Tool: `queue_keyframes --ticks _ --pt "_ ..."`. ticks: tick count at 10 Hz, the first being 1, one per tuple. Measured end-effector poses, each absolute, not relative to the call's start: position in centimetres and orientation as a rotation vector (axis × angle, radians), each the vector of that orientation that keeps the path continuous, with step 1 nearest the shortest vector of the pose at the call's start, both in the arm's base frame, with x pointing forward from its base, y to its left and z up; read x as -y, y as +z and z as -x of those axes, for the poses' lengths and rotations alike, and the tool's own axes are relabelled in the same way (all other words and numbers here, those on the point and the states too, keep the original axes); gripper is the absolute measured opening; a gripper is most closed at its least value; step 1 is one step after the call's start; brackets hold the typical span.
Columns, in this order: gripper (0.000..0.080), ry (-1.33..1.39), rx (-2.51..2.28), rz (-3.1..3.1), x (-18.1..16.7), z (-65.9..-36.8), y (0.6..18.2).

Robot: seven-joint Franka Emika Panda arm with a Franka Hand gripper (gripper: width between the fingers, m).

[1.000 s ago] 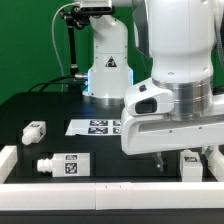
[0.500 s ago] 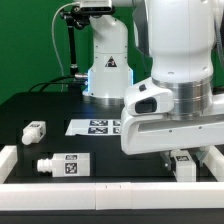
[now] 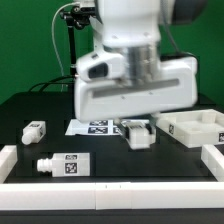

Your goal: Assemble one leg

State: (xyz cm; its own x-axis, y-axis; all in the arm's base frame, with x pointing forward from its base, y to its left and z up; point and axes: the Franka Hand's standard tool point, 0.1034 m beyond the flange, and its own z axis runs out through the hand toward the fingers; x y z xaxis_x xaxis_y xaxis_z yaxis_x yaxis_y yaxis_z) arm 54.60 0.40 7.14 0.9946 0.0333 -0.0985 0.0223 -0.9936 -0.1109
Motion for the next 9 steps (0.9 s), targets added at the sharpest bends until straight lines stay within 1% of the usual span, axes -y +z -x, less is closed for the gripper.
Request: queue_keyframes --ticks 4,5,7,8,9 --pt "0.0285 0.158 0.052 3.027 -0.5 -54.5 6.9" --pt "0.0285 0.149 0.1 3.024 0.2 -53.9 6.9" --pt "0.0285 0.151 0.162 3.032 5.3 -49.4 6.6" --pt "0.0285 0.156 0.147 3.035 6.8 -48.2 6.0" --pt "0.0285 0.152 0.137 3.036 6.9 -48.4 6.0"
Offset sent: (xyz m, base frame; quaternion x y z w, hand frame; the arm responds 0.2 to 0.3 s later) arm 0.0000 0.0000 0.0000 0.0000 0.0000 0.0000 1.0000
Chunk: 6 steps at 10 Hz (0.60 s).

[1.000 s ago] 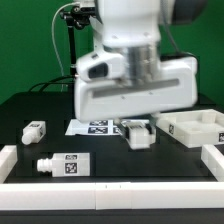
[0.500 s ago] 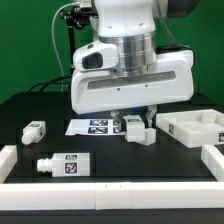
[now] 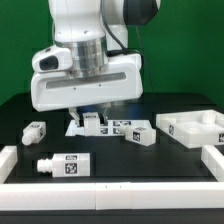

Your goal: Assemble one leg

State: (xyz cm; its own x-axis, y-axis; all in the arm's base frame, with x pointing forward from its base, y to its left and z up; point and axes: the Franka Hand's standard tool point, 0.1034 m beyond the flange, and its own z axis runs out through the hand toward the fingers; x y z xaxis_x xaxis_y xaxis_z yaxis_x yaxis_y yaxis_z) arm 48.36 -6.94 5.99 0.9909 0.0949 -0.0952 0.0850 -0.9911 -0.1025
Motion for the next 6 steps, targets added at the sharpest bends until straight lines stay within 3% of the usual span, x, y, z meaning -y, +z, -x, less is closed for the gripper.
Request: queue_keyframes --ticks 3,6 --pt "0.0285 0.152 0.145 3.036 6.8 -48.2 5.6" --pt "0.0285 0.135 0.121 3.06 8.4 -44.5 1.6"
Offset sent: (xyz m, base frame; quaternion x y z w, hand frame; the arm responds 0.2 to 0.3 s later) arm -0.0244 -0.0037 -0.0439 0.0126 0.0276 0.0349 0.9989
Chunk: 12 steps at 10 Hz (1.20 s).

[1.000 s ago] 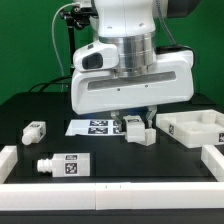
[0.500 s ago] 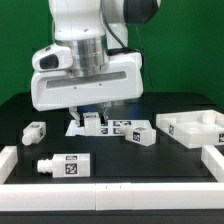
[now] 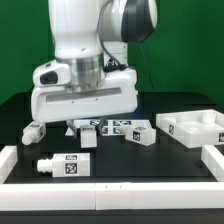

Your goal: Assemble one leg

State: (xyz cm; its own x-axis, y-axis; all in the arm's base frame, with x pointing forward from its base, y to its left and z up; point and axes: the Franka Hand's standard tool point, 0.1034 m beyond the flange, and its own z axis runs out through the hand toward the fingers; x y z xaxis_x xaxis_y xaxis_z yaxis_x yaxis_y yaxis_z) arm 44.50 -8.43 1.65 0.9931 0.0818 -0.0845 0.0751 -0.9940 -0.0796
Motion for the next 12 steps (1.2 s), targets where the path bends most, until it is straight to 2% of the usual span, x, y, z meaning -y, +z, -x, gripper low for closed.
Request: queue_keyframes --ticks 4,5,6,7,8,10,12 --pt "0.0285 0.147 0.111 3.058 8.4 -44.2 1.2" --pt "0.0313 0.147 0.111 3.058 8.4 -44.2 1.2" --pt "0.049 0.145 0.112 3.058 8.4 -44.2 1.3" --pt "0.049 0.142 0.115 3.055 8.3 -44.2 2.2" --pt "0.0616 0.127 0.114 3.053 8.0 -44.3 3.9" --pt "0.0647 0.091 0.104 3.06 5.1 -44.5 6.6" --pt "0.0647 0.066 0.12 3.066 -0.4 -43.5 7.5"
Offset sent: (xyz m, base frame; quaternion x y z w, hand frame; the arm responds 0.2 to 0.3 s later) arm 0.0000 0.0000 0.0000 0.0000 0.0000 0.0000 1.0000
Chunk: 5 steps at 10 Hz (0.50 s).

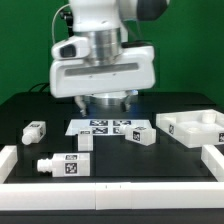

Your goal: Assemble one leg

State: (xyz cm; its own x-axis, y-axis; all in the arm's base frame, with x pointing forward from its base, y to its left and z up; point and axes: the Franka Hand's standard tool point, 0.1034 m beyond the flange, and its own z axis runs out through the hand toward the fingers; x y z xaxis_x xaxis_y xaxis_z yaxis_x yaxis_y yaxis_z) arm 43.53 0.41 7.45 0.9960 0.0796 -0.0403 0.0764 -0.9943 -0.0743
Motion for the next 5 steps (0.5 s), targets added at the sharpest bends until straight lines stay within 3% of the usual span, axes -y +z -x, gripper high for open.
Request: queue_keyframes --ticks 2,5 --pt "0.0649 0.047 0.204 3.087 -5.9 -43.1 6.5" --pt "0.0649 0.047 0.211 3.081 -5.2 -43.2 6.5"
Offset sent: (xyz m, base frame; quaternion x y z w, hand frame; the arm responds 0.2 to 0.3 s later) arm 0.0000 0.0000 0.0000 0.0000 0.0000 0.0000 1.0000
